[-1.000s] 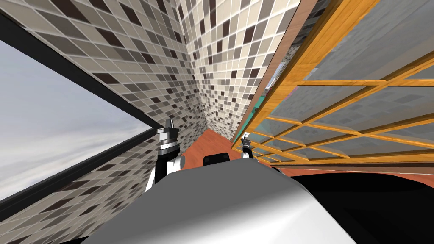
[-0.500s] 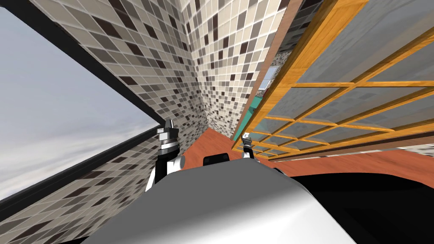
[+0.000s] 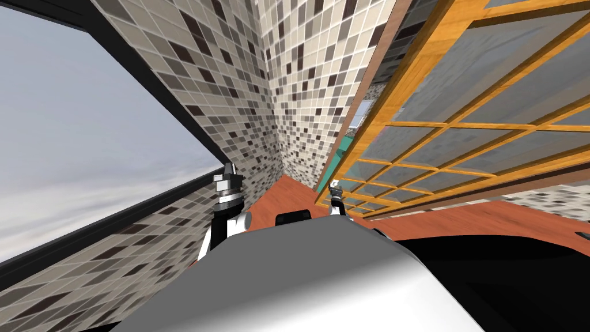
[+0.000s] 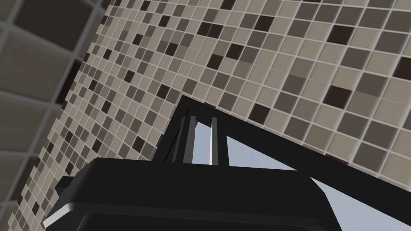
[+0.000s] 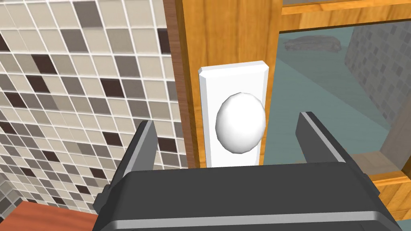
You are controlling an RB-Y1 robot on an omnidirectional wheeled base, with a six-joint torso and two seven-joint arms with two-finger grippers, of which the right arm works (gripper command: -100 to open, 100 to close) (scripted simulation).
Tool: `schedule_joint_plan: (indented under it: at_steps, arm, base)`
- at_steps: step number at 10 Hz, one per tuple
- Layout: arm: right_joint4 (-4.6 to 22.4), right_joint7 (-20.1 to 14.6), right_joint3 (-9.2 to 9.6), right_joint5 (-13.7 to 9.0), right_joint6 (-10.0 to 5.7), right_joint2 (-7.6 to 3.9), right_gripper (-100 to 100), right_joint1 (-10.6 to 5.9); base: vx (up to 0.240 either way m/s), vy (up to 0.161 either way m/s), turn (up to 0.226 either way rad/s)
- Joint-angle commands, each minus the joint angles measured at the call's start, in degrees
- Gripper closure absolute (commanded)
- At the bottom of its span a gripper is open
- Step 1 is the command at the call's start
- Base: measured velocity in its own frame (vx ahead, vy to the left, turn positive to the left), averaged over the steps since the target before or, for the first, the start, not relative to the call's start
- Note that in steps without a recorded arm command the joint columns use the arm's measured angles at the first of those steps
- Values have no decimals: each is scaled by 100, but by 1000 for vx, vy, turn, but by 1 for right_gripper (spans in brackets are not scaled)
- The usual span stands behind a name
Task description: Pull the door open
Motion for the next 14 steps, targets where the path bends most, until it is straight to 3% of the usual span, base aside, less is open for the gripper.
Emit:
schedule_joint_plan:
  at_steps: [1,2,3,8,14]
  arm:
    - [18,5,-12,0,-32,0,-100,-14]
    - [23,0,-6,1,-24,2,-100,-14]
    - [23,0,-6,1,-24,2,100,-14]
    - [23,0,-6,1,-24,2,100,-14]
    - [-39,-410,549,441,-26,-135,100,-52]
  base:
    - [131,-119,25]
    - [61,-56,14]
    - [0,0,0]
    - [-12,7,-4]
    - [-195,-57,52]
